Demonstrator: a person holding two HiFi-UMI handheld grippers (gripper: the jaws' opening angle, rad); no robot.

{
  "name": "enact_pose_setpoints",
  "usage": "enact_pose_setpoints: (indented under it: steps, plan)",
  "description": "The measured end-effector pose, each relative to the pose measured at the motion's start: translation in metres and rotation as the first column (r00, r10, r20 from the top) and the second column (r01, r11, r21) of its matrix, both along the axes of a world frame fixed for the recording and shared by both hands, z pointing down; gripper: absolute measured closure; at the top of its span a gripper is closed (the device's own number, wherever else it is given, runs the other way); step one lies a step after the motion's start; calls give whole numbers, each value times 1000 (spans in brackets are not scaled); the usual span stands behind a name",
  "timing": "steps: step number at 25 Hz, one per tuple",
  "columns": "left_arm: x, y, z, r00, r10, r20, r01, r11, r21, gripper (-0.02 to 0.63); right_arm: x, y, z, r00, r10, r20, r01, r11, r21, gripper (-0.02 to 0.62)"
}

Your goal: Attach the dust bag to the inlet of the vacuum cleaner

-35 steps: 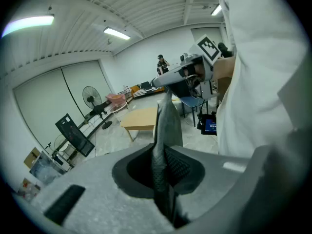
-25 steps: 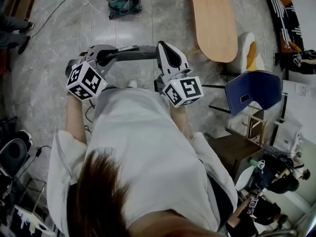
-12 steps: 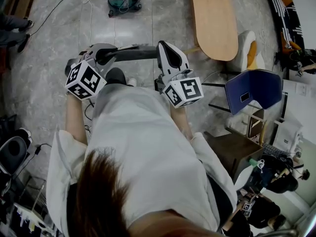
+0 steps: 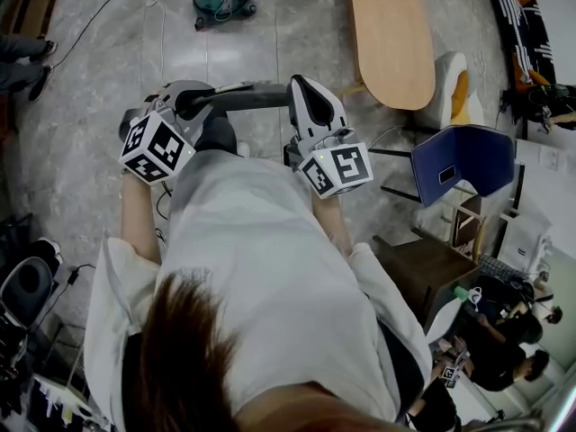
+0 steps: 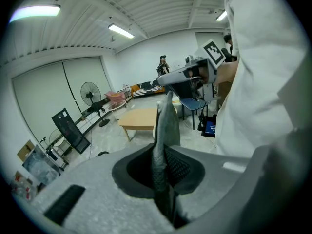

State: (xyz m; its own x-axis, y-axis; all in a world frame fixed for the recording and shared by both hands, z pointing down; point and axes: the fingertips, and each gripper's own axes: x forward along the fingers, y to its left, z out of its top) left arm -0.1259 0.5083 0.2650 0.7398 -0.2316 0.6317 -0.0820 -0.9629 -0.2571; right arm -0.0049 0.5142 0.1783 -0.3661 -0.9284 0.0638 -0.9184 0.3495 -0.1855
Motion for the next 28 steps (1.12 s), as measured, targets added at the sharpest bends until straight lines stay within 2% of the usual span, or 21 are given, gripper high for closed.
enact_pose_setpoints:
  steps: [9,17,28]
  plan:
    - [-1,-83,-4,999,29,-14,-29,999,-27,566,4,-79,-10,999,15,34,-15,1000,3,594]
    - [-22,-158,-6,997,69,-20,-70,996,-52,566,-10,-157,-17,996,84,32,-83,996,-23,594]
    - [-46,-206,6,998,50,-25,-52,994,-93,567,-25,-206,-10,993,111,48,-108,993,-56,594]
